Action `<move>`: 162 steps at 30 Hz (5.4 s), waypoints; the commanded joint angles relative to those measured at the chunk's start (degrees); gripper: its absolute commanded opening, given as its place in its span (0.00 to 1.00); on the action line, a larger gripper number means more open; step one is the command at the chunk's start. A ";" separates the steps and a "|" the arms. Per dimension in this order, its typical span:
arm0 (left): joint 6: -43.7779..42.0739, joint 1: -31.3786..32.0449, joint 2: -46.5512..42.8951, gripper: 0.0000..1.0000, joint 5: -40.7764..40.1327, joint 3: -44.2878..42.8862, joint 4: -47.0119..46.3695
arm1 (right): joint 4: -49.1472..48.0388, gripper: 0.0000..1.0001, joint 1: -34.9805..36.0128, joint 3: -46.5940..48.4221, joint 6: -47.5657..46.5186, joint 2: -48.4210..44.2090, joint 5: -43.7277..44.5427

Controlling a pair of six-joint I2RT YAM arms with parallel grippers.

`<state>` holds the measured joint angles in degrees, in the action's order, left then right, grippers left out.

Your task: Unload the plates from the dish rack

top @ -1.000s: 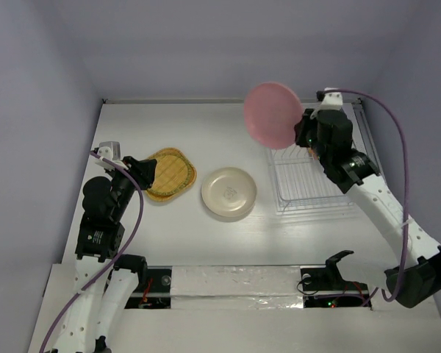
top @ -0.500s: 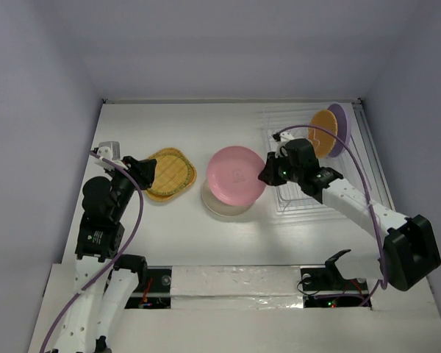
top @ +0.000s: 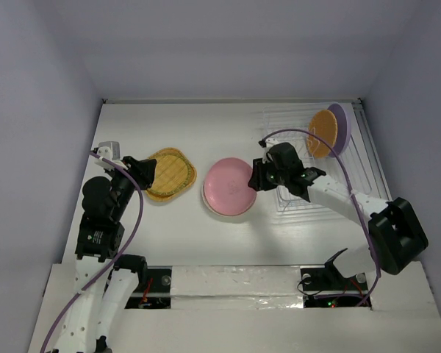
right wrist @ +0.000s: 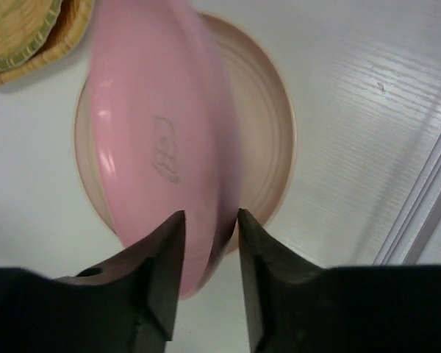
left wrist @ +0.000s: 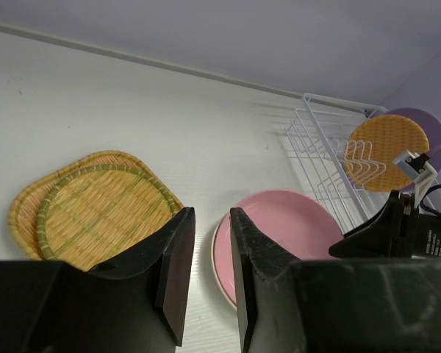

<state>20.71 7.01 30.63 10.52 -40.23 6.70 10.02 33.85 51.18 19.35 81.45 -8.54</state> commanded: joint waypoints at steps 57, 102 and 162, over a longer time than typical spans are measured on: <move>0.21 0.20 0.83 0.23 2.57 -1.61 -3.18 | -2.73 0.19 -32.00 20.37 -2.65 11.01 37.19; 0.30 -0.33 0.22 0.24 3.01 -1.34 -3.36 | -5.71 0.00 2.18 27.47 7.53 1.59 16.63; 0.30 0.20 -1.28 0.24 3.19 -1.43 -3.27 | 1.57 0.00 -1.83 18.71 5.26 -1.10 41.74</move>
<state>20.91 7.05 30.13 13.15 -40.23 6.24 5.89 40.18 73.23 29.93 86.61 19.84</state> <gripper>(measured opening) 0.240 0.009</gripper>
